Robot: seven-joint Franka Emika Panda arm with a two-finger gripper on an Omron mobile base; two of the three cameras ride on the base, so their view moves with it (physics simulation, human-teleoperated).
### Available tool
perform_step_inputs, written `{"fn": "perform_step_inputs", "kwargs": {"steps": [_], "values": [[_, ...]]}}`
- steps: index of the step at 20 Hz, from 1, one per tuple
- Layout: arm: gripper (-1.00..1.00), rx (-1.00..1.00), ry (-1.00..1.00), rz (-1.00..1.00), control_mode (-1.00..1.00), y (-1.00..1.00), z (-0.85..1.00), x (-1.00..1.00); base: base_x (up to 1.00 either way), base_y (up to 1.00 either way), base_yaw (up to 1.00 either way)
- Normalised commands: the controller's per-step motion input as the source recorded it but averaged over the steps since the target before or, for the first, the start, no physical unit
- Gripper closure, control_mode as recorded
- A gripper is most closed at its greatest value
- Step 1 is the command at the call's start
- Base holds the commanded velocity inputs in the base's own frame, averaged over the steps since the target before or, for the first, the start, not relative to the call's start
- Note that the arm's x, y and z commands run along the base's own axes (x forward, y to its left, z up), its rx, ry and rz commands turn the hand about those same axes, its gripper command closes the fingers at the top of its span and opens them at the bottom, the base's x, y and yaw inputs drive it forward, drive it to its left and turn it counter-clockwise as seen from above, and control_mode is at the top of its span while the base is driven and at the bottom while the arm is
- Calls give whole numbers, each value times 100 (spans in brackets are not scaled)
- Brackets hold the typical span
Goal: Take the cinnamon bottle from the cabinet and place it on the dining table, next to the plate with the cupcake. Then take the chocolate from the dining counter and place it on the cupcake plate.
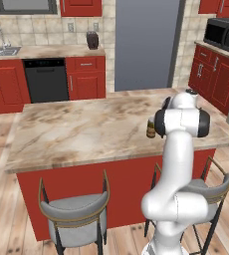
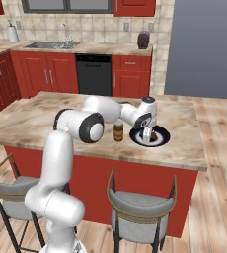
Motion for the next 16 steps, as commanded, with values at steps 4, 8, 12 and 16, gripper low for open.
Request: {"fn": "perform_step_inputs", "kwargs": {"steps": [4, 8, 12, 16], "values": [[100, 0, 0, 0, -100, -12, -16, 29, 0, 0, 0], [-100, 0, 0, 0, -100, -6, -1, 4, 0, 0, 0], [-100, 0, 0, 0, -100, 0, 0, 0, 0, 0, 0], [-100, 1, 0, 0, -100, 0, 4, -1, 0, 0, 0]]}}
